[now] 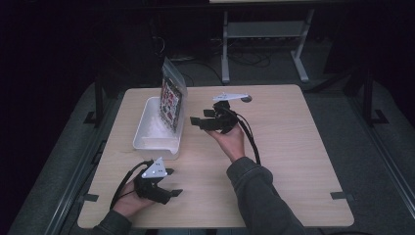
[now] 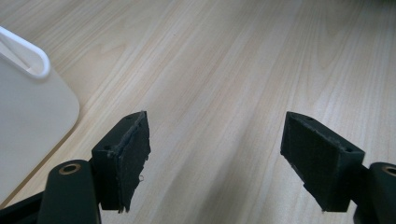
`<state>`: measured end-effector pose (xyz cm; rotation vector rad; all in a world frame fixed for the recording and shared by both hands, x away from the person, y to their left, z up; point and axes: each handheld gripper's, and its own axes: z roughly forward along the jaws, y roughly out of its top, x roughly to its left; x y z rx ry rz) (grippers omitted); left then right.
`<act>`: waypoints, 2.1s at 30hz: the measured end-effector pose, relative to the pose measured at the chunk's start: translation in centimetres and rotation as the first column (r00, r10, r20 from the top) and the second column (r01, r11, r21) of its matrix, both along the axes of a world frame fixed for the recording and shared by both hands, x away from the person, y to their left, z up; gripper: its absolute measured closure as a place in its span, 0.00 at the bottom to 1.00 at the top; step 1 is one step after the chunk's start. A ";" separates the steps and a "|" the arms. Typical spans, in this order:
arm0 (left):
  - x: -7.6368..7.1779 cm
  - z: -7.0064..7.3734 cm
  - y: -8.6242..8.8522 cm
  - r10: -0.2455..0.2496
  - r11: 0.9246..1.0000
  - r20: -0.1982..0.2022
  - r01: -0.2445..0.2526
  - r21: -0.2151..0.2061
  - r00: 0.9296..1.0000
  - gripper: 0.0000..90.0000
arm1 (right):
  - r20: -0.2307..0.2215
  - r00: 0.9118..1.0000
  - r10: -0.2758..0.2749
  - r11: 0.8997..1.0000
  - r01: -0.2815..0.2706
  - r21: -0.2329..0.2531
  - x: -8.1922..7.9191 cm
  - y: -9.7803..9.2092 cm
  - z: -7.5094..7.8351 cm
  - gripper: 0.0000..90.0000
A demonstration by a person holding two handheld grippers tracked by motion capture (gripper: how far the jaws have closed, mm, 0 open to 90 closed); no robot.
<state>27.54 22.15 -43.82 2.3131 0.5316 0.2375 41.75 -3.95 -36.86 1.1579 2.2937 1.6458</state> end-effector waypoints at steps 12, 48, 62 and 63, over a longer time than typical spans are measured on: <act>0.0 0.1 0.0 0.001 1.000 0.004 -0.001 -0.002 1.000 0.26 | 0.002 1.000 0.007 1.000 -0.007 -0.015 -1.2 -3.0 0.0 0.30; 0.1 -0.1 -0.1 0.008 1.000 -0.001 -0.008 0.005 1.000 0.25 | -0.029 1.000 -0.012 1.000 0.011 -0.028 -6.1 -12.6 -1.7 0.29; 0.1 -0.1 -0.2 0.011 1.000 -0.002 -0.011 0.007 1.000 0.25 | -0.054 0.998 -0.029 0.999 0.027 -0.047 -7.8 -15.5 -2.8 0.29; 0.1 -0.1 -0.2 0.010 1.000 -0.003 -0.010 0.008 1.000 0.25 | -0.060 0.998 -0.029 0.999 0.026 -0.047 -7.9 -15.7 -2.9 0.29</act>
